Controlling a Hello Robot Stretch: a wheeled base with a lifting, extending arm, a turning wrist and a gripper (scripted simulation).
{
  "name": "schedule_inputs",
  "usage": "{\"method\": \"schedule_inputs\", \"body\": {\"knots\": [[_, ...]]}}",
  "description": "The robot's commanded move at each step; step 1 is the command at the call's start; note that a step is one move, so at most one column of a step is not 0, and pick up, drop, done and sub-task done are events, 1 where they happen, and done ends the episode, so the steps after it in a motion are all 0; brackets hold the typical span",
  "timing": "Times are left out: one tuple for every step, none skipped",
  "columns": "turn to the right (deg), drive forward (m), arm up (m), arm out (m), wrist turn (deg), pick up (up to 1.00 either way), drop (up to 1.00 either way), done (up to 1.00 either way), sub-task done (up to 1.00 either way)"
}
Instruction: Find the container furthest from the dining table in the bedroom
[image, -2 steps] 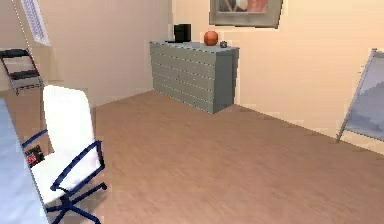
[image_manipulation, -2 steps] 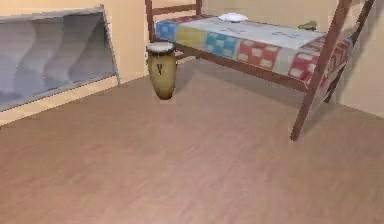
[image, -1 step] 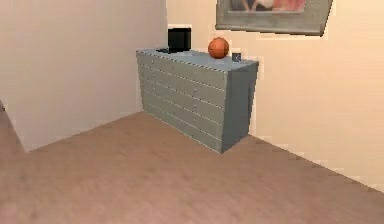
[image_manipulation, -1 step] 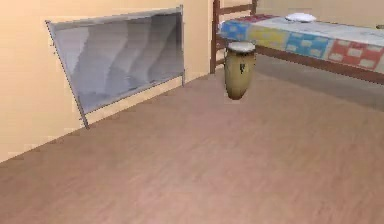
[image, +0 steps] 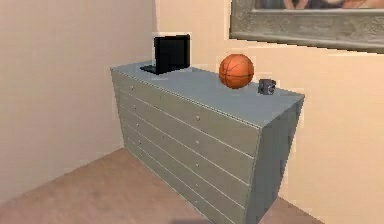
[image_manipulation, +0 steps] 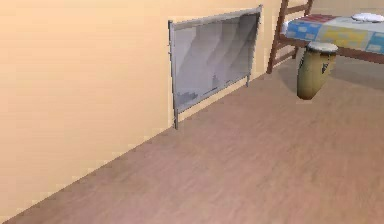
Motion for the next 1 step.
{"method": "schedule_inputs", "body": {"knots": [[6.0, 0.0, 0.0, 0.0, 0.0, 0.0, 0.0, 0.0, 0.0]]}}
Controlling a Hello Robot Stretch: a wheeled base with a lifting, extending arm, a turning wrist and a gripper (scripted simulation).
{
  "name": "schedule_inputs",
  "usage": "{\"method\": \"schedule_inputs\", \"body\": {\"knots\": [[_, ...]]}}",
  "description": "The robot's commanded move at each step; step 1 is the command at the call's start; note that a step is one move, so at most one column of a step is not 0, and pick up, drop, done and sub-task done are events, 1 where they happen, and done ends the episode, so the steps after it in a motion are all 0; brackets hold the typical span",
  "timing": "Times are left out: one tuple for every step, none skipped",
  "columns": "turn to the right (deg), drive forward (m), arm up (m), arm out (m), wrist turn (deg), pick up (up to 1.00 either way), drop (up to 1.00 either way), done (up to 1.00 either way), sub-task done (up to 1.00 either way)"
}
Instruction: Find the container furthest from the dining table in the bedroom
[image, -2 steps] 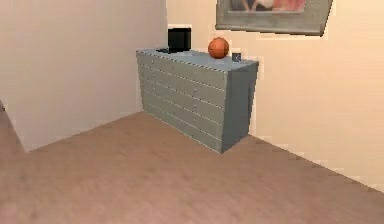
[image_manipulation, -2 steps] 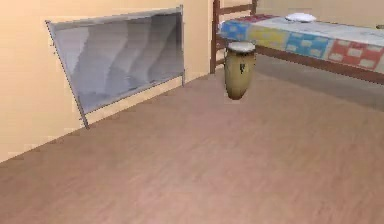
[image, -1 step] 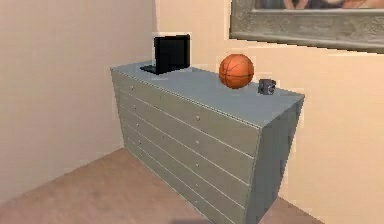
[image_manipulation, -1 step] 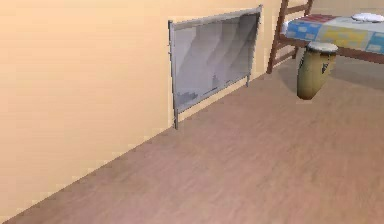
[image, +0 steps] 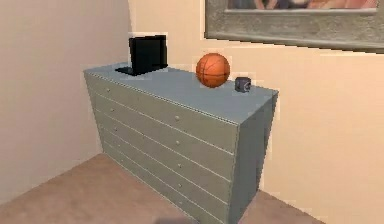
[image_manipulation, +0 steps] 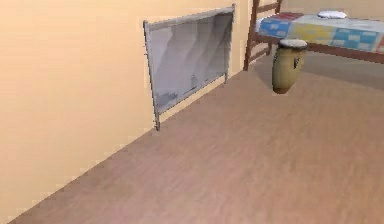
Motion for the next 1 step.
{"method": "schedule_inputs", "body": {"knots": [[0.0, 0.35, 0.0, 0.0, 0.0, 0.0, 0.0, 0.0, 0.0]]}}
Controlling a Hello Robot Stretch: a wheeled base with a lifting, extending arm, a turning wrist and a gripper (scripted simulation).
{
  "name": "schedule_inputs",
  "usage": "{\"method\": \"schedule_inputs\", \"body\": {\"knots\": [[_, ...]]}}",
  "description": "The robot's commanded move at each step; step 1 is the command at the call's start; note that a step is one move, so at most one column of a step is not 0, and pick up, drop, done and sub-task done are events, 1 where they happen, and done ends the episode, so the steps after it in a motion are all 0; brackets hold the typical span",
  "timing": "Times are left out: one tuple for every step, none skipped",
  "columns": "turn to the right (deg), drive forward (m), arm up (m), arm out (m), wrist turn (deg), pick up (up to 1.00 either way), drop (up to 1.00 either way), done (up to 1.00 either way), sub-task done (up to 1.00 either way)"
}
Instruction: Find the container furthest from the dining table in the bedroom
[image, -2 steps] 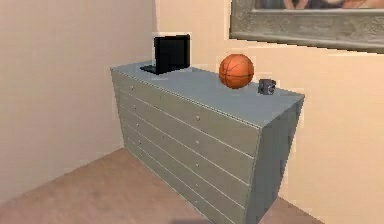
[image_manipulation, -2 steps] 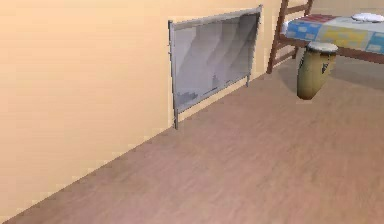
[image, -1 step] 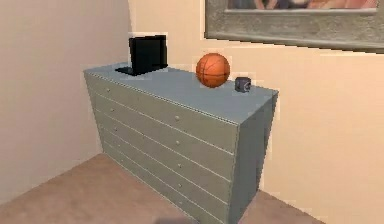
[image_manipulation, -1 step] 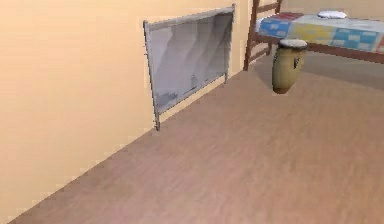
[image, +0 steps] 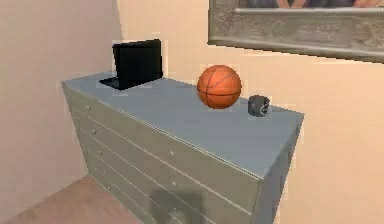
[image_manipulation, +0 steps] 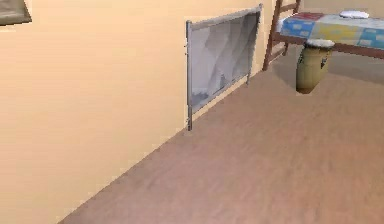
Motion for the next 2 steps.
{"method": "schedule_inputs", "body": {"knots": [[18.0, 0.0, 0.0, 0.0, 0.0, 0.0, 0.0, 0.0, 0.0], [0.0, 0.0, 0.0, 0.0, 0.0, 0.0, 0.0, 1.0, 0.0]]}}
